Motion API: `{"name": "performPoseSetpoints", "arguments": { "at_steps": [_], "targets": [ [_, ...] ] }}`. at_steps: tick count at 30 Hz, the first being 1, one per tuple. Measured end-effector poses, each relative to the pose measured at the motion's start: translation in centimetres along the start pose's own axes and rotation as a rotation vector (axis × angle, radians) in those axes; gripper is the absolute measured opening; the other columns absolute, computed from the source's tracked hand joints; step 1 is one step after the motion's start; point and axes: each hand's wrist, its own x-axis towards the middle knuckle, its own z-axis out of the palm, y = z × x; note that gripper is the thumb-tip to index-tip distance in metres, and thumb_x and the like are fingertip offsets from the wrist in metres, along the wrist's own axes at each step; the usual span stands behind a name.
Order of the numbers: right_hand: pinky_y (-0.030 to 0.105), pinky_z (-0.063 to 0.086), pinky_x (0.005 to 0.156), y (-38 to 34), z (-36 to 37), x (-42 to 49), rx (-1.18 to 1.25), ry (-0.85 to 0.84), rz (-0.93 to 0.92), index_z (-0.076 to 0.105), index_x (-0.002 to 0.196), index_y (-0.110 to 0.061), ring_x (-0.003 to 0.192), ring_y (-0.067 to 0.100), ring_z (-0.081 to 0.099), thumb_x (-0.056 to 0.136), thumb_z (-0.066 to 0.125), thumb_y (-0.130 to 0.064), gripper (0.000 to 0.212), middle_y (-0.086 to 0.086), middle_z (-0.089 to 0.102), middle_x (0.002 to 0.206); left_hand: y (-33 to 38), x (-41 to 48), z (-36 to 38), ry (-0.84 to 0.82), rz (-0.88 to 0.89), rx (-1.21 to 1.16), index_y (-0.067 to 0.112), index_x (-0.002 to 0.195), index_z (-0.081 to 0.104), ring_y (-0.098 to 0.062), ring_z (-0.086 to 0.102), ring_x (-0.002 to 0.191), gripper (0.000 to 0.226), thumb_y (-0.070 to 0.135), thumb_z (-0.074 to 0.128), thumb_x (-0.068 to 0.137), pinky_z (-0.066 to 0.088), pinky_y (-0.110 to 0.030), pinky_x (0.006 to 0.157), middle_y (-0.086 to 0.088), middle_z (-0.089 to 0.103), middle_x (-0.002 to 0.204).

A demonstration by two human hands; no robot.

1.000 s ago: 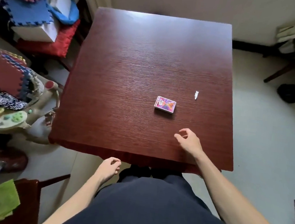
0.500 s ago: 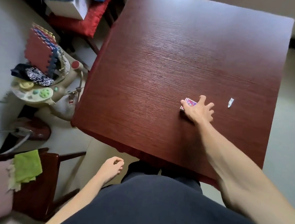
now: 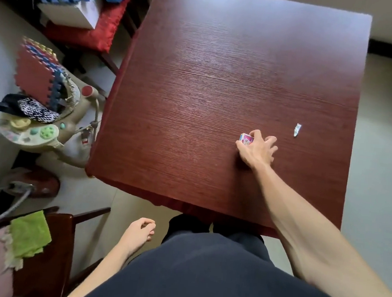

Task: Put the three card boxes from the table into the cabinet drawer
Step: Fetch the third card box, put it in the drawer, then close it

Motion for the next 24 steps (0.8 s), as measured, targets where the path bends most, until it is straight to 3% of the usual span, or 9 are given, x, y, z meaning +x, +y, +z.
{"name": "performPoseSetpoints", "arguments": {
  "at_steps": [5, 7, 9, 11, 14, 20, 24],
  "targets": [
    [0.045, 0.036, 0.108, 4.3, -0.5, -3.8, 0.277, 0.037, 0.010, 0.060, 0.114, -0.040, 0.132, 0.030, 0.038, 0.074, 0.068, -0.050, 0.042, 0.008, 0.037, 0.143, 0.5, 0.9, -0.4, -0.031, 0.049, 0.059, 0.012, 0.105, 0.063, -0.012, 0.057, 0.066, 0.013, 0.015, 0.054, 0.096, 0.044, -0.017, 0.056, -0.011, 0.068, 0.093],
    [0.038, 0.036, 0.108, 6.8, -0.6, -6.1, 0.379, 0.068, 0.044, 0.062, 0.114, -0.040, 0.132, 0.026, 0.040, 0.073, 0.070, -0.050, 0.042, 0.006, 0.047, 0.134, 0.5, 1.3, -0.5, -0.057, 0.064, 0.119, 0.012, 0.105, 0.062, -0.011, 0.057, 0.065, 0.013, 0.015, 0.053, 0.096, 0.043, -0.015, 0.053, -0.010, 0.067, 0.090],
    [0.041, 0.040, 0.111, 9.8, -0.6, -8.7, 0.482, 0.102, 0.084, 0.065, 0.110, -0.039, 0.128, 0.022, 0.047, 0.073, 0.074, -0.045, 0.038, -0.001, 0.058, 0.114, 0.6, 1.8, -0.4, -0.095, 0.072, 0.202, 0.009, 0.104, 0.062, -0.014, 0.054, 0.061, 0.013, 0.015, 0.052, 0.097, 0.040, -0.016, 0.050, -0.008, 0.065, 0.084],
    [0.043, 0.049, 0.104, 13.3, -0.5, -11.7, 0.598, 0.142, 0.160, 0.066, 0.103, -0.040, 0.114, 0.019, 0.060, 0.070, 0.077, -0.045, 0.035, -0.003, 0.064, 0.107, 1.2, 2.3, -0.2, -0.136, 0.091, 0.310, 0.006, 0.103, 0.061, -0.018, 0.052, 0.060, 0.014, 0.013, 0.051, 0.096, 0.039, -0.021, 0.052, -0.009, 0.064, 0.081],
    [0.040, 0.056, 0.096, 19.2, 0.2, -16.7, 0.798, 0.189, 0.304, 0.067, 0.103, -0.040, 0.102, 0.013, 0.068, 0.067, 0.080, -0.051, 0.040, -0.001, 0.069, 0.113, 2.7, 3.2, 0.8, -0.212, 0.146, 0.486, 0.004, 0.095, 0.059, -0.019, 0.050, 0.061, 0.012, 0.012, 0.050, 0.096, 0.038, -0.024, 0.055, -0.010, 0.061, 0.077],
    [0.035, 0.056, 0.089, 30.9, 3.2, -27.5, 1.017, 0.347, 0.622, 0.062, 0.098, -0.044, 0.096, 0.010, 0.071, 0.065, 0.079, -0.060, 0.041, -0.016, 0.072, 0.098, 7.0, 3.0, 7.4, -0.323, 0.289, 0.777, 0.004, 0.102, 0.063, -0.017, 0.051, 0.059, 0.018, 0.015, 0.051, 0.095, 0.036, -0.024, 0.053, -0.005, 0.061, 0.073],
    [0.029, 0.051, 0.078, 37.3, 5.6, -34.5, 1.115, 0.437, 0.776, 0.066, 0.098, -0.032, 0.094, 0.014, 0.068, 0.076, 0.082, -0.047, 0.032, -0.011, 0.070, 0.097, 9.0, 0.4, 14.6, -0.382, 0.432, 0.957, 0.011, 0.099, 0.066, -0.016, 0.056, 0.058, 0.016, 0.017, 0.053, 0.092, 0.042, -0.026, 0.056, -0.004, 0.065, 0.073]
  ]
}}
